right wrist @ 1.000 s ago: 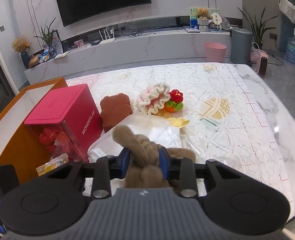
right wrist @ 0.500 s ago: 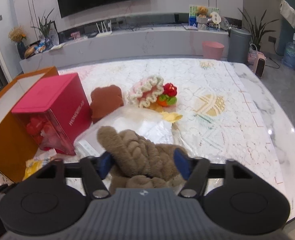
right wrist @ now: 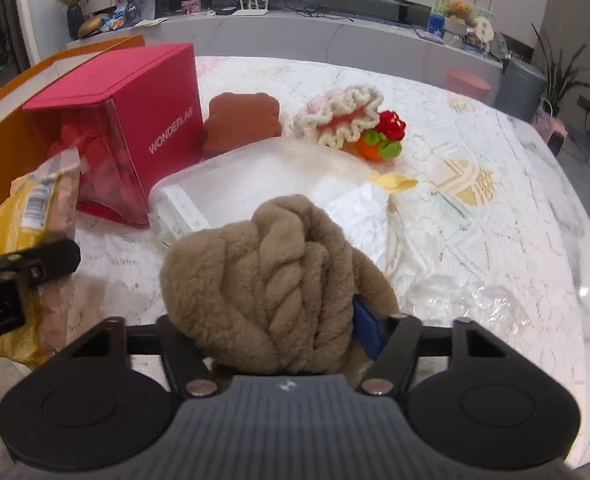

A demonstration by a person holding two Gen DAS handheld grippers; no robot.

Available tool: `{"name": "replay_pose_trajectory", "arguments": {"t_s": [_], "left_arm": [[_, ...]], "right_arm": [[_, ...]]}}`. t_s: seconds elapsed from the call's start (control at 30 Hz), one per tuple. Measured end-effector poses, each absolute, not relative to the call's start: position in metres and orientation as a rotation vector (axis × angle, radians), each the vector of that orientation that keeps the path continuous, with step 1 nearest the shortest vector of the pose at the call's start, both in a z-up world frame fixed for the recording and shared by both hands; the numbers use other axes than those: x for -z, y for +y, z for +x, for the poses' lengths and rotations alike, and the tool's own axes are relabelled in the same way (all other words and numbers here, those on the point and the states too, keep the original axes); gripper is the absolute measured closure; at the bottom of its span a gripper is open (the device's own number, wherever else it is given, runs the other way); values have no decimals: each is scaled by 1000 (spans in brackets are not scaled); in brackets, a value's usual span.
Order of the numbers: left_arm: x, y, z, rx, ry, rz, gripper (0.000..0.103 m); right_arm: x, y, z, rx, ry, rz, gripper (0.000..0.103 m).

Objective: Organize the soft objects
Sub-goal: 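Carry the bear and snack packet over the orange box and release both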

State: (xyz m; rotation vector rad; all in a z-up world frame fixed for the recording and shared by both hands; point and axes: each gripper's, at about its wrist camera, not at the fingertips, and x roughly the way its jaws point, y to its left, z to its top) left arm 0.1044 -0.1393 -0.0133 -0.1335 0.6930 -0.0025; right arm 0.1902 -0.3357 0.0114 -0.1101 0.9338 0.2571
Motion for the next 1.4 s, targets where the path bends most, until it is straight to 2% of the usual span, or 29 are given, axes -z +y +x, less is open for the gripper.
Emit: {"name": "replay_pose_trajectory", "arguments": {"t_s": [0.13,0.5,0.9,1.17,1.4], "left_arm": [[-1,-137,103,19,647,-146,39],[-51,-105,110,139,578,-220,39],[-105,6,101,48,458,-192,39],[-92,67,88,-67,389,-178,39],[-61,103,113,-39,441,-228,39]], "right_arm": [[-18,-333,186,-248,930,-132,46],[-63,-340,156,-160,863,-38,46],[-177,-266,137,-292,564,34,46],[-192,-163,145,-495,475,96,46],[-169,-87,168,-589,522,165,45]]}}
